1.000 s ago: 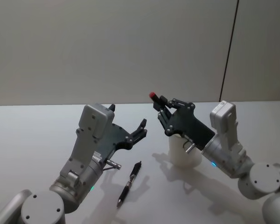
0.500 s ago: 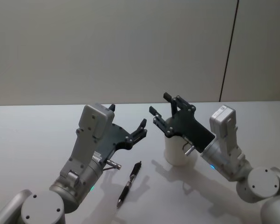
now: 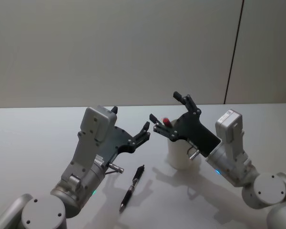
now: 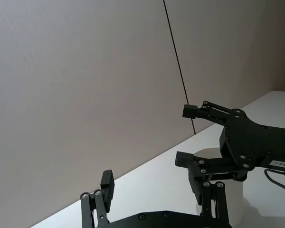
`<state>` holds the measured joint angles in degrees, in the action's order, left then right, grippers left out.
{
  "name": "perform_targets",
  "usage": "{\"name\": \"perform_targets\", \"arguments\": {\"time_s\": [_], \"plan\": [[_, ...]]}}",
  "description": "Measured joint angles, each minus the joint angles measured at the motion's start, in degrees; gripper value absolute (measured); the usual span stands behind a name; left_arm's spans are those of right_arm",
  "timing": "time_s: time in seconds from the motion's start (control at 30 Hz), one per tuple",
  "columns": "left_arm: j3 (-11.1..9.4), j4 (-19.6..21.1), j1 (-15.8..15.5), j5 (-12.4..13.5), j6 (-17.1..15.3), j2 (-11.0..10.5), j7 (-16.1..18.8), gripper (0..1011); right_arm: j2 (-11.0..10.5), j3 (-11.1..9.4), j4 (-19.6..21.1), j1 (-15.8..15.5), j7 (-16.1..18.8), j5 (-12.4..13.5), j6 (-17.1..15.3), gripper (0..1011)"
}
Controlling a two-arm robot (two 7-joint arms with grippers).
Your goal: Place the pen into the pen holder.
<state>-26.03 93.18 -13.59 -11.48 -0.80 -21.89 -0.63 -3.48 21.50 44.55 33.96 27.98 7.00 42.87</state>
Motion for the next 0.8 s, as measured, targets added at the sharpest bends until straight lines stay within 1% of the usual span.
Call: {"name": "perform_targets", "arguments": {"time_s": [0.07, 0.17, 0.37, 0.6, 0.7, 0.73, 0.8], "plan": [[0.0, 0.0, 0.0, 0.0, 0.0, 0.0, 0.0, 1003, 0.0, 0.0, 0.2, -0.1, 0.0, 0.0, 0.1, 1002], [0.0, 0.0, 0.0, 0.0, 0.0, 0.0, 0.0, 1003, -0.1, 0.0, 0.5, -0.3, -0.1, 0.0, 0.1, 1002], [0.0, 0.0, 0.0, 0.0, 0.0, 0.0, 0.0, 1003, -0.6, 0.0, 2.6, -1.5, -0.6, -0.1, 0.0, 1002], [0.0, 0.0, 0.0, 0.0, 0.0, 0.0, 0.0, 1003, -1.8, 0.0, 7.3, -4.2, -1.7, -0.1, -1.0, 1002], [0.0, 0.0, 0.0, 0.0, 0.0, 0.0, 0.0, 1003, -2.5, -0.1, 10.4, -5.8, -2.7, -0.1, -2.0, 1002], [0.0, 0.0, 0.0, 0.0, 0.0, 0.0, 0.0, 1003, -2.5, -0.1, 10.4, -5.8, -2.7, -0.1, -2.0, 1002], [0.0, 0.0, 0.0, 0.0, 0.0, 0.0, 0.0, 1003, -3.1, -0.1, 12.7, -7.1, -3.5, -0.3, -2.8, 1002]]}}
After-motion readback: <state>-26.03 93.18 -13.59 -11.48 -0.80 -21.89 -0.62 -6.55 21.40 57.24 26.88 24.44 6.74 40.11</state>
